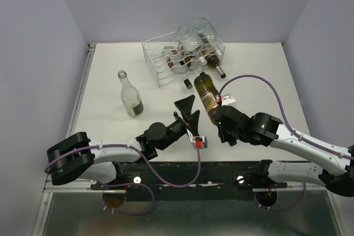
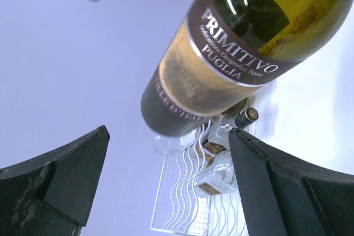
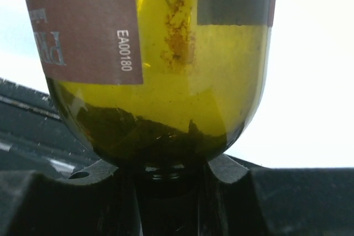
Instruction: Put the wine bottle on the wine rack
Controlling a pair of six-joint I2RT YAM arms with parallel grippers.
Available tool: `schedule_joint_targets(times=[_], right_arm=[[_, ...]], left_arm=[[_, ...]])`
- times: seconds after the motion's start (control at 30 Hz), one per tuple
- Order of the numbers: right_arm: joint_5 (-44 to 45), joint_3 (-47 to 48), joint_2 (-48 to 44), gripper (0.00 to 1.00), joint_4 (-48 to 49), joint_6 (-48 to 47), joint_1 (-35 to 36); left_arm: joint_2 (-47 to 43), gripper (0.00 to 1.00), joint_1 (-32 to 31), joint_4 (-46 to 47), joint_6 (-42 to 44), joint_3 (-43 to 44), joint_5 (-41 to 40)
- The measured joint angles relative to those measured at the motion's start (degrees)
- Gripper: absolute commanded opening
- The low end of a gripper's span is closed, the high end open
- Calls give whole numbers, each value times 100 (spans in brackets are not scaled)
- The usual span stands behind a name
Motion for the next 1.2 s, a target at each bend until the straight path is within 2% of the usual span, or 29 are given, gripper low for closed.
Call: schedule_joint_targets(times=[0.2, 0.3, 0.5, 0.7, 1.03, 1.2], right_arm=[[468, 42, 48, 0, -83, 92, -50], [496, 42, 192, 0, -48, 87, -50], [452, 42, 640, 1, 326, 9, -50], [337, 42, 1222, 0, 811, -243, -63], [-501, 686, 3021, 1, 1858, -824, -275], [-951, 925, 3563, 0, 2203, -977, -704]], left_arm=[[-992, 99, -225, -387, -848, -146, -111], [-1648, 99, -245, -896, -1600, -105, -219], [-3268, 99, -256, -2417, -3329, 658, -162], [-4380, 99, -256, -2837, -4304, 1027, -304], [-4430, 99, -256, -3834, -5261, 1519, -1615], [-4454, 99, -256, -4280, -5584, 1668, -2190]])
